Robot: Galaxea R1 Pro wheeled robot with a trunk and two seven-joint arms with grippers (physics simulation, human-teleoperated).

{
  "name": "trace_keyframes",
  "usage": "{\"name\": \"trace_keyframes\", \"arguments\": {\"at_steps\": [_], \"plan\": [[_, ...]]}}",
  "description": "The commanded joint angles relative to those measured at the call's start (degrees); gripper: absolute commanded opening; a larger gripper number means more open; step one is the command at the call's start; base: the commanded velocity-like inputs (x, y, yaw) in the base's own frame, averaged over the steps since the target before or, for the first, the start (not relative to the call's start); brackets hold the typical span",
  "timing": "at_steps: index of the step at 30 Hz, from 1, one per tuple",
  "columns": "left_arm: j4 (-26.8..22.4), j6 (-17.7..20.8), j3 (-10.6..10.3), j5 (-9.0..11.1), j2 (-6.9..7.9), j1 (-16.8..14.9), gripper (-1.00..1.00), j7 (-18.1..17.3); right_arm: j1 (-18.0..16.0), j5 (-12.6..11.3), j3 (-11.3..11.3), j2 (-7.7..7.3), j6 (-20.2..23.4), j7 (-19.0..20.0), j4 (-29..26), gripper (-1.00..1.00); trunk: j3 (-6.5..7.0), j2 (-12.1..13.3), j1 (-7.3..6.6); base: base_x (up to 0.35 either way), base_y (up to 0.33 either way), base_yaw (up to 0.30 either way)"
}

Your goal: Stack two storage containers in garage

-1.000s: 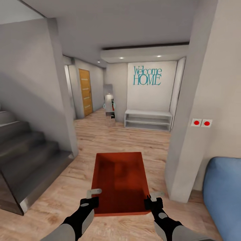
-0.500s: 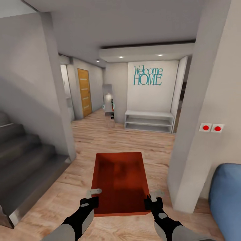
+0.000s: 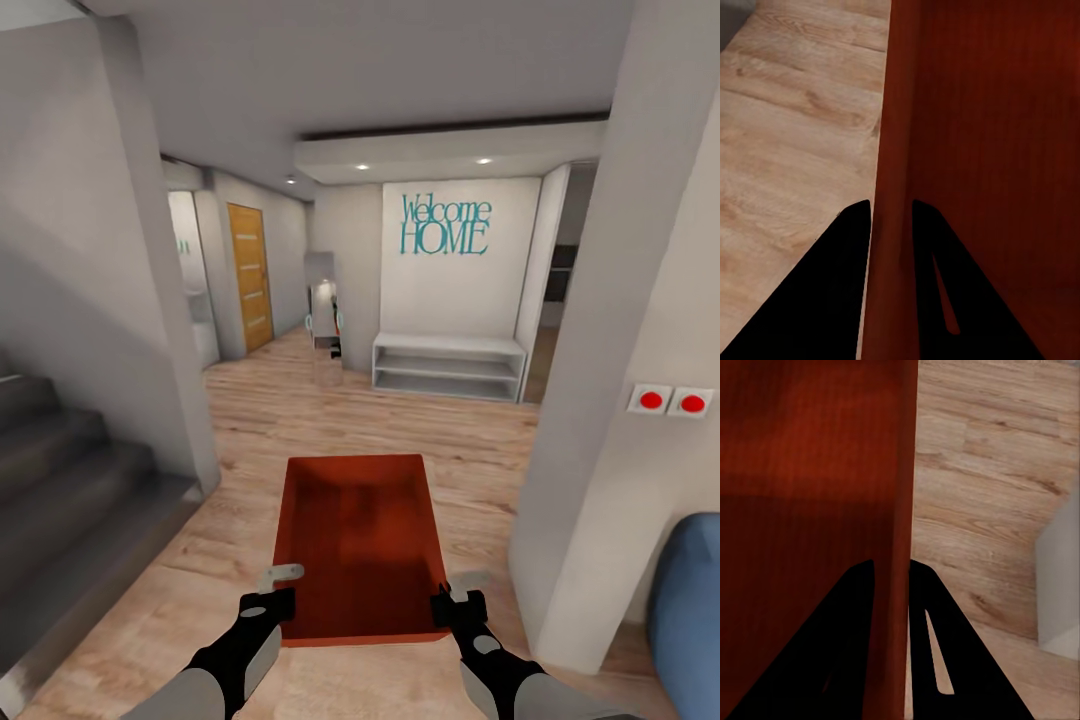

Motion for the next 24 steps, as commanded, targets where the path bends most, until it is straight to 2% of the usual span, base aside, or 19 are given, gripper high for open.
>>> {"name": "trace_keyframes", "arguments": {"at_steps": [1, 24], "plan": [[0.1, 0.3, -0.1, 0.2, 0.26, 0.0, -1.0, 1.0, -0.1, -0.1, -2.7, 0.0, -0.2, -0.8, -0.2, -1.0, -0.08, -0.1, 0.04, 0.322, 0.0, 0.0], [0.1, 0.3, -0.1, 0.2, 0.26, 0.0, -1.0, 1.0, -0.1, -0.1, -2.7, 0.0, -0.2, -0.8, -0.2, -1.0, -0.08, -0.1, 0.04, 0.322, 0.0, 0.0]]}}
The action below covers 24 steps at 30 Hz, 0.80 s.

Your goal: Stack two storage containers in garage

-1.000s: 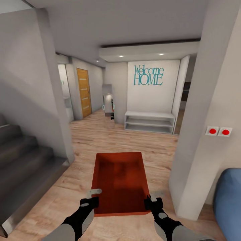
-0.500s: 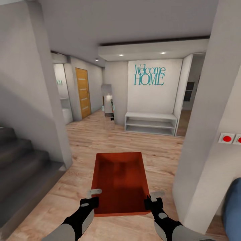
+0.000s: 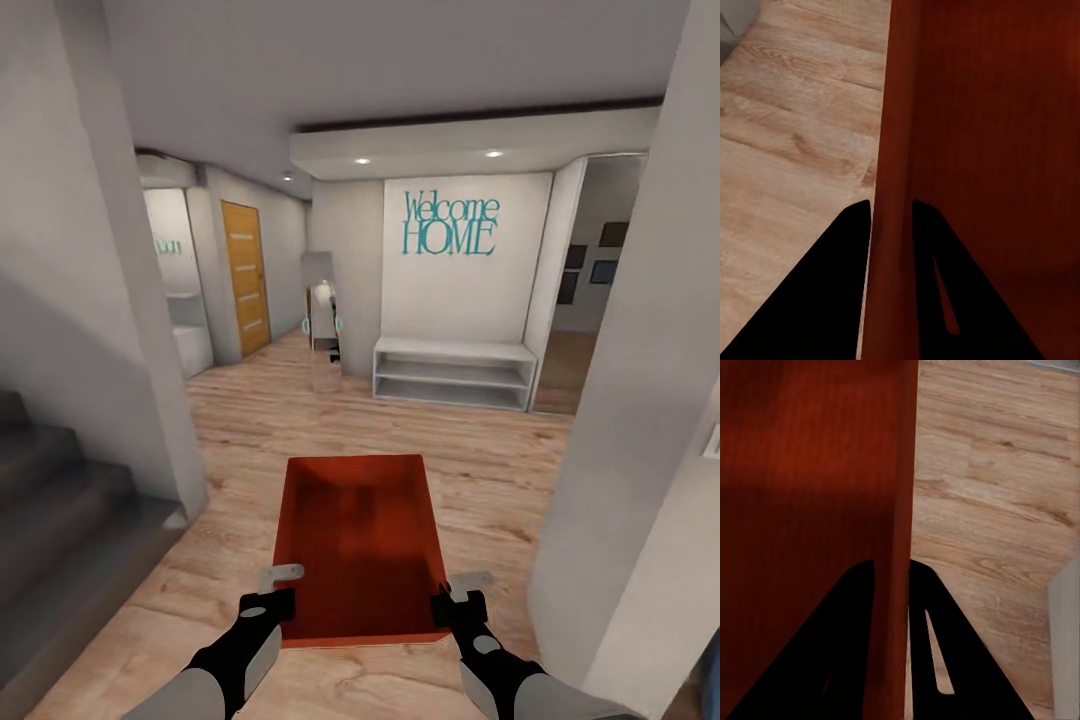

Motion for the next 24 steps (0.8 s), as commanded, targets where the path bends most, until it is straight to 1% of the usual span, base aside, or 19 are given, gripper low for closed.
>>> {"name": "trace_keyframes", "arguments": {"at_steps": [1, 24], "plan": [[0.1, 0.3, -0.1, 0.2, 0.26, 0.0, -1.0, 1.0, -0.1, -0.1, -2.6, 0.0, -0.2, -0.8, -0.3, -1.0, -0.08, -0.1, 0.04, 0.322, 0.0, 0.0], [0.1, 0.3, -0.1, 0.2, 0.34, 0.0, -1.0, 1.0, -0.1, 0.0, -2.6, -0.08, -0.2, -0.8, -0.3, -1.0, -0.08, -0.1, 0.04, 0.322, 0.0, 0.0]]}}
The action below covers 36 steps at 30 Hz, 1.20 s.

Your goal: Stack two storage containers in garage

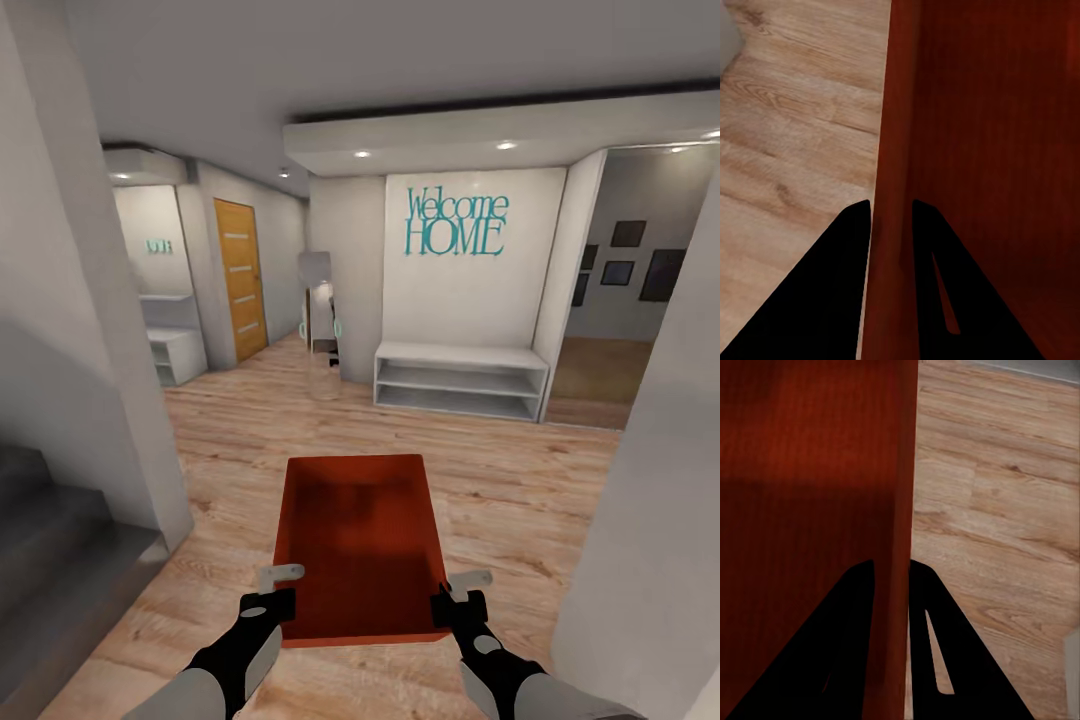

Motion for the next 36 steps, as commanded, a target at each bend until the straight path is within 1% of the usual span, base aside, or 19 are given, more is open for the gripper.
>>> {"name": "trace_keyframes", "arguments": {"at_steps": [1, 17, 29, 36], "plan": [[0.1, 0.3, -0.1, 0.3, 0.41, 0.0, -1.0, 0.9, -0.1, -0.3, -2.4, -0.01, -0.3, -0.9, -0.2, -1.0, -0.08, -0.1, 0.04, 0.322, 0.0, 0.0], [0.1, 0.3, -0.1, 0.3, 0.4, 0.0, -1.0, 0.9, -0.1, -0.3, -2.4, -0.01, -0.3, -0.9, -0.2, -1.0, -0.08, -0.1, 0.04, 0.322, 0.0, 0.002], [0.0, 0.3, -0.1, 0.3, 0.37, 0.0, -1.0, 0.9, -0.1, -0.3, -2.4, -0.01, -0.3, -0.9, -0.2, -1.0, -0.08, -0.1, 0.04, 0.322, 0.0, 0.23], [0.0, 0.3, -0.1, 0.3, 0.36, 0.0, -1.0, 0.9, -0.1, -0.3, -2.4, -0.01, -0.3, -0.9, -0.2, -1.0, -0.08, -0.1, 0.04, 0.322, 0.0, 0.05]]}}
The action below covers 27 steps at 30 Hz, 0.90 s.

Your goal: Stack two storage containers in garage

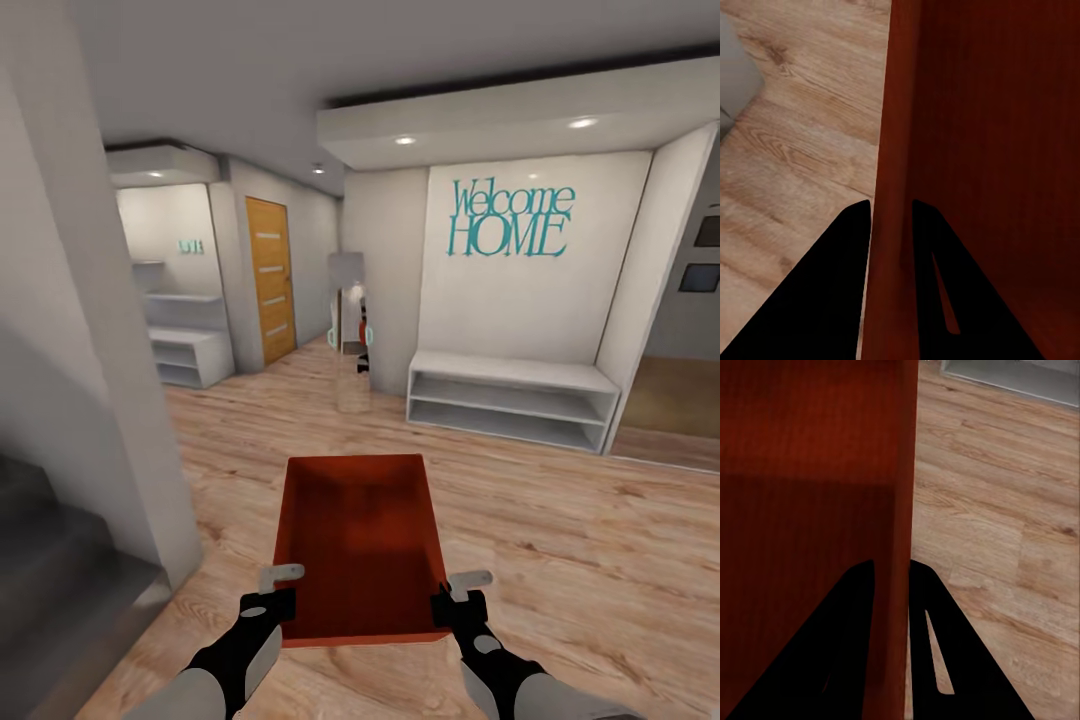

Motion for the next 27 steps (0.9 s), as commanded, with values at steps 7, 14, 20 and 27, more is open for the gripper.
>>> {"name": "trace_keyframes", "arguments": {"at_steps": [7, 14, 20, 27], "plan": [[0.1, 0.3, -0.1, 0.2, 0.36, 0.0, -1.0, 0.9, -0.1, -0.3, -2.4, -0.01, -0.3, -0.9, -0.1, -1.0, -0.08, 0.0, 0.04, 0.322, 0.0, 0.003], [0.1, 0.3, -0.1, 0.2, 0.36, 0.0, -1.0, 0.9, -0.1, -0.3, -2.4, -0.01, -0.3, -0.9, -0.1, -1.0, -0.08, 0.0, 0.04, 0.322, 0.0, 0.0], [0.1, 0.3, -0.1, 0.2, 0.36, 0.0, -1.0, 0.9, -0.1, -0.3, -2.4, 0.07, -0.3, -0.9, -0.1, -1.0, -0.08, 0.0, 0.04, 0.322, 0.0, 0.0], [0.1, 0.3, -0.1, 0.2, 0.36, 0.0, -1.0, 0.9, -0.1, -0.3, -2.4, 0.08, -0.3, -0.9, -0.1, -1.0, -0.08, 0.0, 0.04, 0.322, 0.0, 0.0]]}}
